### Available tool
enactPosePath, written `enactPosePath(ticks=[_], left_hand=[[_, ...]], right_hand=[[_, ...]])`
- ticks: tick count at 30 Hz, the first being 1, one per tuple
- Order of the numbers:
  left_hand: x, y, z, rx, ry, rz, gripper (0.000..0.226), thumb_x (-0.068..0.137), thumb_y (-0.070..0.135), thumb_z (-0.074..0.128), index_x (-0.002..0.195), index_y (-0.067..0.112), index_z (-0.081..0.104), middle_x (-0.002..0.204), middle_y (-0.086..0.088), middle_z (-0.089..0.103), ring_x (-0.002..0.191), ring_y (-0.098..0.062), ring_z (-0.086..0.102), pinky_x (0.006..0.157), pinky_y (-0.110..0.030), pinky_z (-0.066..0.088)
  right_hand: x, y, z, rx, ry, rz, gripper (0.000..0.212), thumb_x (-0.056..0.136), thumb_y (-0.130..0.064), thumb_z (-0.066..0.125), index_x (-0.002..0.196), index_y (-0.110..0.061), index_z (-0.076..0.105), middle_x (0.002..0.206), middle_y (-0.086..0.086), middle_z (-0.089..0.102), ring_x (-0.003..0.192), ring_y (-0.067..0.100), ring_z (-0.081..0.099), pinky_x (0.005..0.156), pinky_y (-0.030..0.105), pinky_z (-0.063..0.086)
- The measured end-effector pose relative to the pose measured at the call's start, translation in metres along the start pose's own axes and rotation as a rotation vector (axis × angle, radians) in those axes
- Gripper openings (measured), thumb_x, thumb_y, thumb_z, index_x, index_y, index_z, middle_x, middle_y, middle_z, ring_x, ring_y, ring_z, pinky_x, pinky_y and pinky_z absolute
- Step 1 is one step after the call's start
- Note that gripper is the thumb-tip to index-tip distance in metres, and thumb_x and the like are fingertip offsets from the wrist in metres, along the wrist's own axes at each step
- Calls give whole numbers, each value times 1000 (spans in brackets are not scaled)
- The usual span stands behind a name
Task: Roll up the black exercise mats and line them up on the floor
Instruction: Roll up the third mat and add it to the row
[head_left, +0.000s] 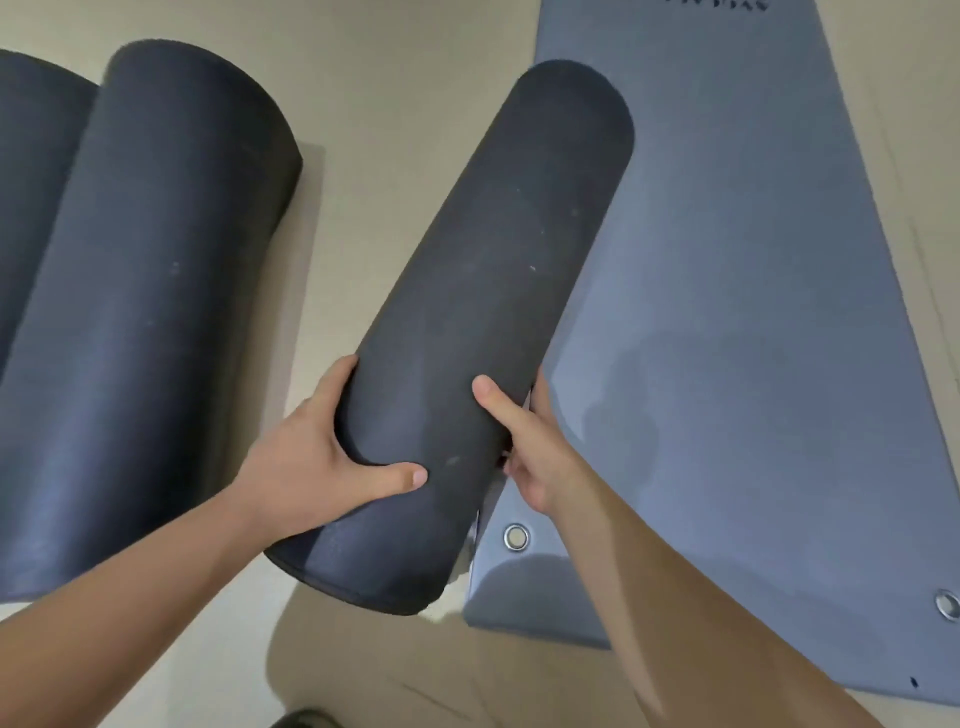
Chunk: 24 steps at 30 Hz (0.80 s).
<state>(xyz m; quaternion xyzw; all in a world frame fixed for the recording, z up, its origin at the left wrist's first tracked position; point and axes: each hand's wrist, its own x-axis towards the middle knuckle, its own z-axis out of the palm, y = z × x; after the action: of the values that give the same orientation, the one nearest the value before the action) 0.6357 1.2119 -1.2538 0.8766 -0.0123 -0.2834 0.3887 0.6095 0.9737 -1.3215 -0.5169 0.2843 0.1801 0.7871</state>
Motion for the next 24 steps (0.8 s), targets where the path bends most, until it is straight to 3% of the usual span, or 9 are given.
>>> enactPosePath(ticks=[5,8,11,17,20,24], left_hand=[[-7,-20,-25,-157,135,-160,107,49,66,99,126,83,27,126,35,64,118,-8,68,105,-46,56],[-10,-31,-40,-173,200,-206,109,51,67,98,132,82,27,124,36,63,118,-5,66,105,-42,54],[-6,-30,-56,-147,201,-210,109,65,57,97,150,63,27,112,37,58,106,4,62,89,-26,50],[-12,-42,-74,156,243,-306,114,69,82,78,159,37,26,134,10,42,120,-17,49,97,-37,46],[-13,-43,-78,350,284,-296,111,62,95,67,148,30,41,134,3,49,132,-25,47,99,-46,52],[-12,-49,-86,346,272,-284,104,56,95,70,135,31,51,128,7,60,120,-23,60,97,-41,54]], right_hand=[[36,-7,53,-115,-80,16,87,73,-52,93,144,-60,44,129,-30,70,123,10,68,102,44,55],[47,-13,79,-178,-108,16,84,74,-52,93,145,-56,46,127,-30,71,119,10,70,95,42,57],[57,-21,97,-225,-112,3,79,79,-50,91,144,-55,47,123,-30,72,117,10,71,95,43,58],[75,-25,129,-342,-171,54,84,72,-58,93,141,-60,45,132,-28,68,123,14,67,107,56,53],[79,-29,134,-398,-189,80,84,69,-63,93,139,-61,45,134,-26,68,124,18,67,106,62,52],[75,-29,141,-431,-160,92,86,71,-61,92,142,-55,43,135,-22,66,123,19,67,101,59,55]])
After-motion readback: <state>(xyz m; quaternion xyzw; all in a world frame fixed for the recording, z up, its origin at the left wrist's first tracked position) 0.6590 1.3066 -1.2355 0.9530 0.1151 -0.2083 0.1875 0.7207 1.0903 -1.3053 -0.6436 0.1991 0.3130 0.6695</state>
